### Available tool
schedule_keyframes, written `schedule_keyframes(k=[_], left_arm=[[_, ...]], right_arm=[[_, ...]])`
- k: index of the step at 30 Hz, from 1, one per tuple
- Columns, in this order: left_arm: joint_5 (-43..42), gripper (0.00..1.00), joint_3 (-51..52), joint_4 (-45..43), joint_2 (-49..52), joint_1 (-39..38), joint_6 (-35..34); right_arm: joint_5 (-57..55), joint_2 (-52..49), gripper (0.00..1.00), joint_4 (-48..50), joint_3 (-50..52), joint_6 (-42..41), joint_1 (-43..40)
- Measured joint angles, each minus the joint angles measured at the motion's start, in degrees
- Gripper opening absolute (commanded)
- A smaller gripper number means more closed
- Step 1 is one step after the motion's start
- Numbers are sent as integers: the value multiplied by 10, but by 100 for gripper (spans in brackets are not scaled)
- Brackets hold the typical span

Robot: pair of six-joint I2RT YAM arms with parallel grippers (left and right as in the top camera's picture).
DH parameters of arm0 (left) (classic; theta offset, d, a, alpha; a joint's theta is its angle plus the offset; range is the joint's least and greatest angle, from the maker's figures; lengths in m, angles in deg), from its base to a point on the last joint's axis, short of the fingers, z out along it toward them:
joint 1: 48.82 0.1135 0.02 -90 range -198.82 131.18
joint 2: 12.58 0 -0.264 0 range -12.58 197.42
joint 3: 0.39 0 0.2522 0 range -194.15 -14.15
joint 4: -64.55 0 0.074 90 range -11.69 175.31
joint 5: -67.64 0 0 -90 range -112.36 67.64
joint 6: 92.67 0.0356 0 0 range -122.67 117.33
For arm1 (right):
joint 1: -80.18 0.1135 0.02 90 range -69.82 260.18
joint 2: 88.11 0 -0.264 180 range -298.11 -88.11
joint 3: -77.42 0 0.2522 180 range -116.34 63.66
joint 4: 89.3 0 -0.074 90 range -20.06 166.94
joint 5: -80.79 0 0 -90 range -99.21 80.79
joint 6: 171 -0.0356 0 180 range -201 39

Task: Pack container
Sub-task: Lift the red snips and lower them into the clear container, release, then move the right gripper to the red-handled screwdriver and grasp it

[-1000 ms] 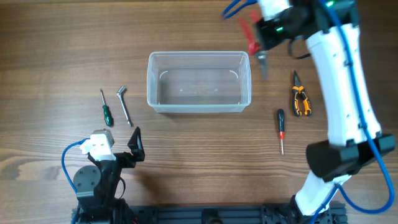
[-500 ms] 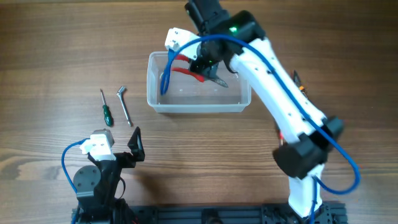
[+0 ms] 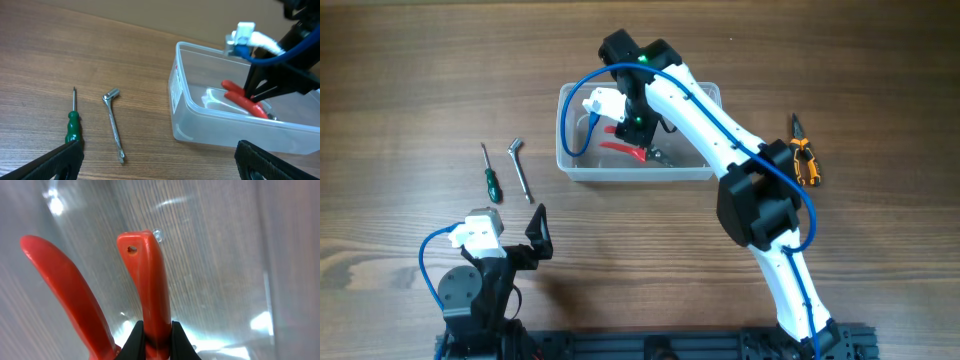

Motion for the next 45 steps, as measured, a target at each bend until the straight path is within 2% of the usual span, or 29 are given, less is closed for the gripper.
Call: schedule_keyframes(k=[2,4,7,15,18,21,25,28,31,37,40,45], left_arm=[[0,100,0,0,0,0,0],[0,100,0,0,0,0,0],[0,100,0,0,0,0,0],[0,100,0,0,0,0,0],[0,100,0,0,0,0,0],[0,100,0,0,0,0,0],[0,100,0,0,0,0,0],[0,100,0,0,0,0,0],[0,100,0,0,0,0,0],[0,100,0,0,0,0,0],[0,100,0,0,0,0,0],[0,100,0,0,0,0,0]], right_arm=[[0,-12,6,-1,0,-7,0],[0,-19,17,0,3,-9,0],[0,-21,27,0,7,-12,0],[4,-21,30,0,7,-36,0],[4,-16,34,-2,7,-55,0],[-2,18,33,-27,6,-104,0],[-30,122,33,-102,-7,-210,-12],[-34,187,34,-161,-20,-273,-54],[-16,218,37,-179,-22,-309,-139],[9,216,39,-178,-18,-323,-284],[9,216,36,-176,11,-315,-326],[13,216,37,-128,81,-307,-338]])
